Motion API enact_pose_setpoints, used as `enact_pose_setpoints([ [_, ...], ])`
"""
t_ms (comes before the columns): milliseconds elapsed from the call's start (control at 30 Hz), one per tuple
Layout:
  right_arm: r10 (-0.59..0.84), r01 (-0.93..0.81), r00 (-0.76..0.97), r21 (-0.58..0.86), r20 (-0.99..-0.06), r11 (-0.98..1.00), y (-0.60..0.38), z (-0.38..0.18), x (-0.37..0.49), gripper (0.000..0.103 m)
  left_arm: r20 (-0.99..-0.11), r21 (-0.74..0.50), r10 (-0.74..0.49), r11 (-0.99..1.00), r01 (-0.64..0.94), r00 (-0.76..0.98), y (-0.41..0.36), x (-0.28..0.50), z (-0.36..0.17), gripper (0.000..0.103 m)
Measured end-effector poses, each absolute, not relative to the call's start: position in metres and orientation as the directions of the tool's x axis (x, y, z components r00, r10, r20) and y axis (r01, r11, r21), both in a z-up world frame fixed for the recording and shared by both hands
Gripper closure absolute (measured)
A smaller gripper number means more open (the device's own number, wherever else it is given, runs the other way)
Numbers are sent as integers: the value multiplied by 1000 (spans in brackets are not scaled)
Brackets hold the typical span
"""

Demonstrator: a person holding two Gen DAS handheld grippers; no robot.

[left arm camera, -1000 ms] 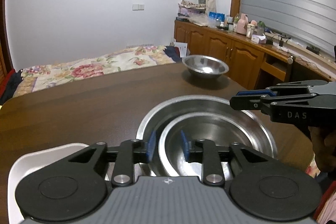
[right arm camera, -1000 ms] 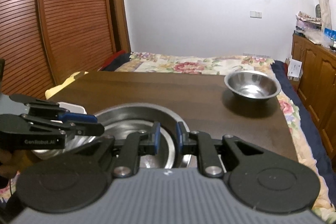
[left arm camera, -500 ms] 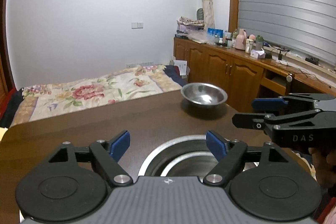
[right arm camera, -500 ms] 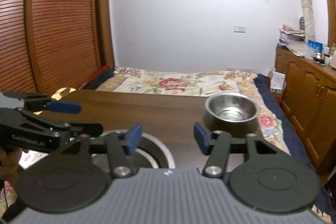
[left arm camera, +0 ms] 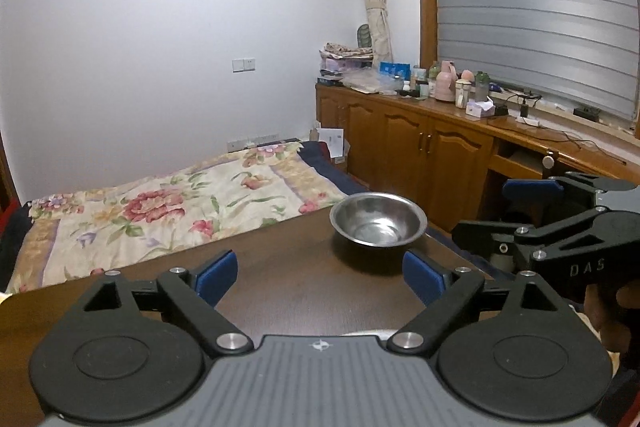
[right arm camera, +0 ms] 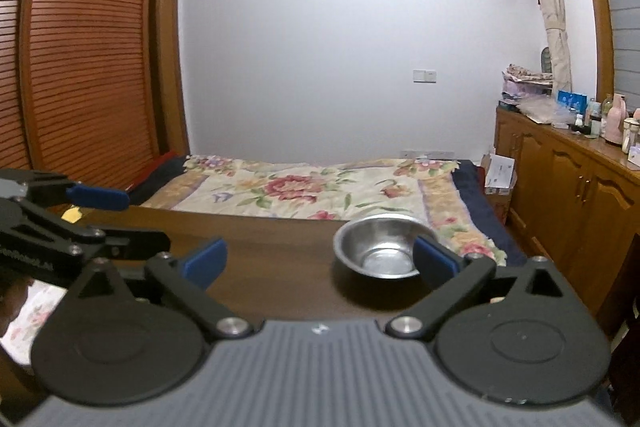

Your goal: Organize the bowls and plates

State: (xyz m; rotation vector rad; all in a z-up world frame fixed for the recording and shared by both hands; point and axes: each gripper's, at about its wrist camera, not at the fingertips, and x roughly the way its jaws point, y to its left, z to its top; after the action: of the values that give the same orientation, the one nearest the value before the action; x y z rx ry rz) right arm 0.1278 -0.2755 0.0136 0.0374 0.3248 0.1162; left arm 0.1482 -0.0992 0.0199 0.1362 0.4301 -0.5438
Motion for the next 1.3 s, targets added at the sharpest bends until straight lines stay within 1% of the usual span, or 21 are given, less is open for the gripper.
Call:
enact_pose_setpoints([
  [233,107,-104,944,24,-313,994,-297,15,156,4,-462,4,-471,846,533,751,-120,180,22,11],
  [500,125,-123,932,28,-339,992,-319,3,188,4,-512,9,-466,837,547,721,-147,217,15,11],
  [600,128,-118,924,50,-360,992,-329,-6,201,5,-534,-7,-473,831,556,701,-155,232,9,12],
  [733,136,-113,910,82,-392,990,-341,-20,219,11,-564,-10,-467,829,560,681,-169,254,1,14],
  [800,135,-107,903,91,-407,990,-344,-25,226,13,-583,-21,-467,827,562,665,-175,265,-3,18],
  [933,157,-107,885,137,-438,985,-353,-36,236,23,-608,-33,-469,821,570,640,-185,283,-10,25],
  [1067,172,-103,872,172,-459,980,-359,-44,241,28,-630,-57,-478,814,578,612,-194,299,-17,32],
  [1133,186,-105,863,194,-469,975,-361,-47,243,33,-644,-65,-476,814,578,599,-198,306,-22,35],
  [1200,200,-106,856,217,-477,970,-364,-50,245,36,-659,-74,-474,813,577,584,-203,313,-27,40],
  [1300,218,-112,851,240,-478,964,-365,-52,245,37,-670,-80,-473,813,577,573,-209,318,-31,41],
])
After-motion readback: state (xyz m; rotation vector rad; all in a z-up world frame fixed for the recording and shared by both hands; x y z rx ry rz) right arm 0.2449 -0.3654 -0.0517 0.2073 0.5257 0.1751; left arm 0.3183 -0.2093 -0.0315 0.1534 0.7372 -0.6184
